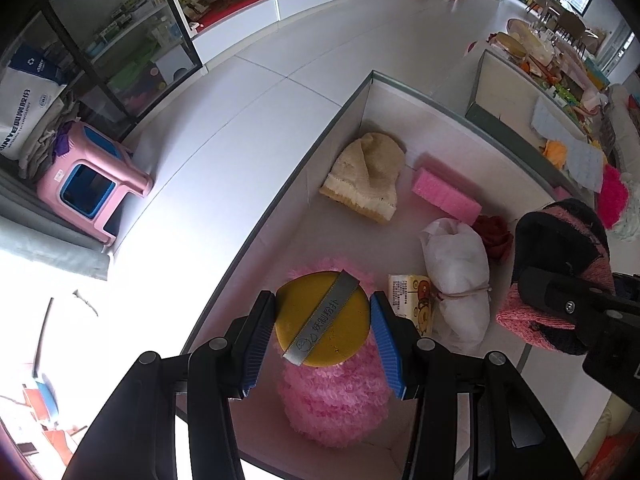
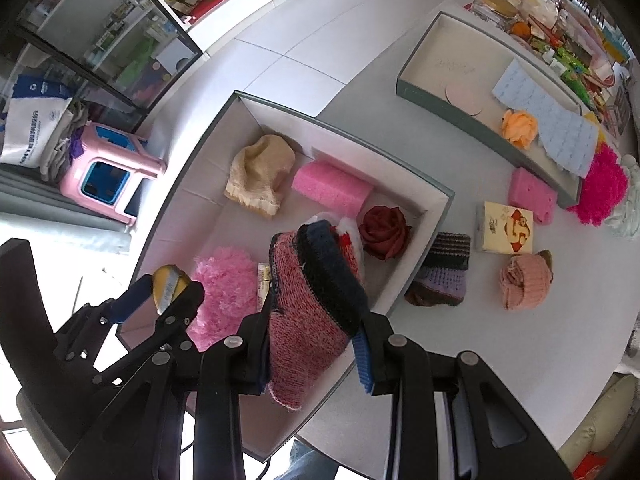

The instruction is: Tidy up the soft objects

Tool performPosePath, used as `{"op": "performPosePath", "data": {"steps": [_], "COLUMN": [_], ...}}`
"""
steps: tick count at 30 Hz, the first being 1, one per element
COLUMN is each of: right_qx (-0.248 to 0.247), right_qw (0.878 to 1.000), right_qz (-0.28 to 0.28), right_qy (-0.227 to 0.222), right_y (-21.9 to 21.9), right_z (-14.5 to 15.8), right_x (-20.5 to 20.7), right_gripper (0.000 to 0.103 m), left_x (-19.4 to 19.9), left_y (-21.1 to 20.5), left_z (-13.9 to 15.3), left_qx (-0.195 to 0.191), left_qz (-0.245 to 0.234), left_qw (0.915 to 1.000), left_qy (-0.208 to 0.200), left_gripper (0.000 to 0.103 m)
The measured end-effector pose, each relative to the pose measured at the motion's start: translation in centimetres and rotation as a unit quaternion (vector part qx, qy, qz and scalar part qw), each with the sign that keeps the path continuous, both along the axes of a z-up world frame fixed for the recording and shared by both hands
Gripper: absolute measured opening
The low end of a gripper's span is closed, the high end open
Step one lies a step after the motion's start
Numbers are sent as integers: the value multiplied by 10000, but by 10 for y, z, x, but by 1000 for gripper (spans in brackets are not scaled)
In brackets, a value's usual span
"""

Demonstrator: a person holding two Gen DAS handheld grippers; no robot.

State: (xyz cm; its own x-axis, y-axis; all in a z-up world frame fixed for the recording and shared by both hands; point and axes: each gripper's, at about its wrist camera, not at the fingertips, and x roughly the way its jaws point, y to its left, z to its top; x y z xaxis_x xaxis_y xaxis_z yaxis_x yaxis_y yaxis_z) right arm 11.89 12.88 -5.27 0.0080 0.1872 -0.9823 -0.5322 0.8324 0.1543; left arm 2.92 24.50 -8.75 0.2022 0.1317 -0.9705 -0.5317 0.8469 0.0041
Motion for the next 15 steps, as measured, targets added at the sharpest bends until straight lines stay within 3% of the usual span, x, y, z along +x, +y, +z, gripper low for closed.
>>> {"op": "performPosePath", "data": {"steps": [15], "right_qx": [-283], "right_qw": [9995], "right_qz": [132], "right_qy": [98], "right_y": [10], "right_z": [-21], "right_x": [2], "right_gripper": [36], "left_x": [2], "left_y": [-1], "left_z": [-13], "left_qx": [-37], "left_qz": [-71], "left_qw": [9998], "left_qy": [184], "left_gripper": [50]}}
